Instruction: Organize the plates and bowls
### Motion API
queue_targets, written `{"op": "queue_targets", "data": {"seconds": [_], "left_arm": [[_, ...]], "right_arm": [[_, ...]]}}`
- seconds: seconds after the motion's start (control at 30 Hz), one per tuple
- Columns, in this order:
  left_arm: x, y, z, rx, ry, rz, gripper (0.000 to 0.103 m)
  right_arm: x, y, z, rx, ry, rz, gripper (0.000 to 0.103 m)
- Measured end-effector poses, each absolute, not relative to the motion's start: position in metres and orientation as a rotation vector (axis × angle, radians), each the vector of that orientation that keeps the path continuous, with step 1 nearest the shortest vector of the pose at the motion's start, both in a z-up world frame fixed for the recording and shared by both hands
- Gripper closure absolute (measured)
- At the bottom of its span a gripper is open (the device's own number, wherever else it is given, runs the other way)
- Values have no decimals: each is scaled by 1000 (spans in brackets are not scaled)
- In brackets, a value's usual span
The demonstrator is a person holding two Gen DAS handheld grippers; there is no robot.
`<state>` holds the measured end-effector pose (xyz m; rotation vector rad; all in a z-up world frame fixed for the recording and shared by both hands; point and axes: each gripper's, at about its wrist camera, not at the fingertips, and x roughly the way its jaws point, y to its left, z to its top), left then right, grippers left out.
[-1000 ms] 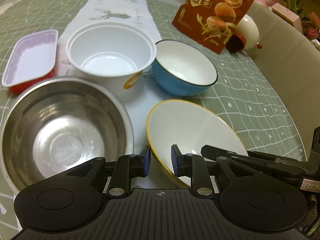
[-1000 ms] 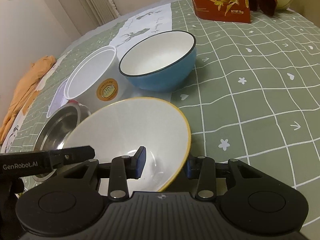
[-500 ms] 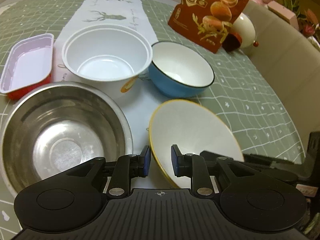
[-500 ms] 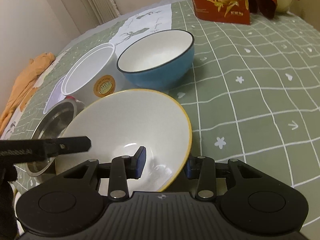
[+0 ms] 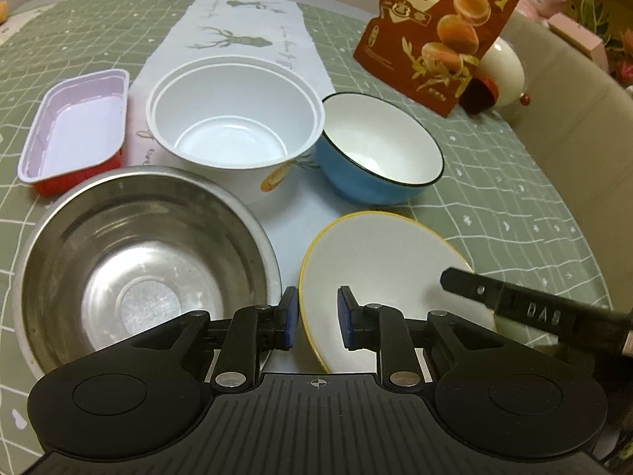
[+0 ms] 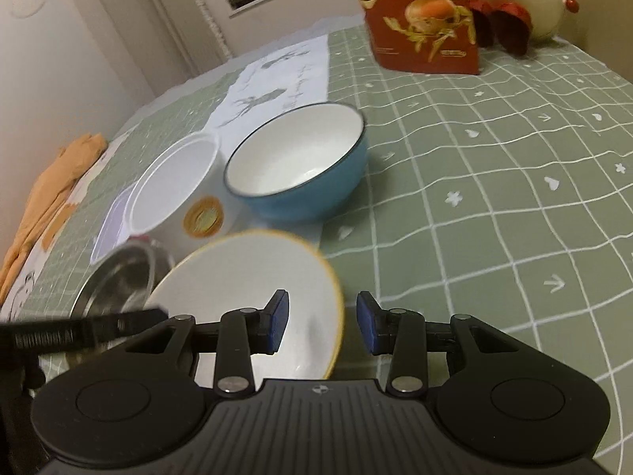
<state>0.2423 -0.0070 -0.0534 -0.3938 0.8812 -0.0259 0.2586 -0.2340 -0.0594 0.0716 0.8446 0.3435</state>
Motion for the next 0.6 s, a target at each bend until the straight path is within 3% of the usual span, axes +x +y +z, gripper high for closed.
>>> {"op": "queue_targets", "data": {"seconds": [0.6], "left_arm": [[251, -18, -48, -331, 855, -61, 79]], "right_arm": [[262, -230, -61, 92, 865, 340, 64]]}}
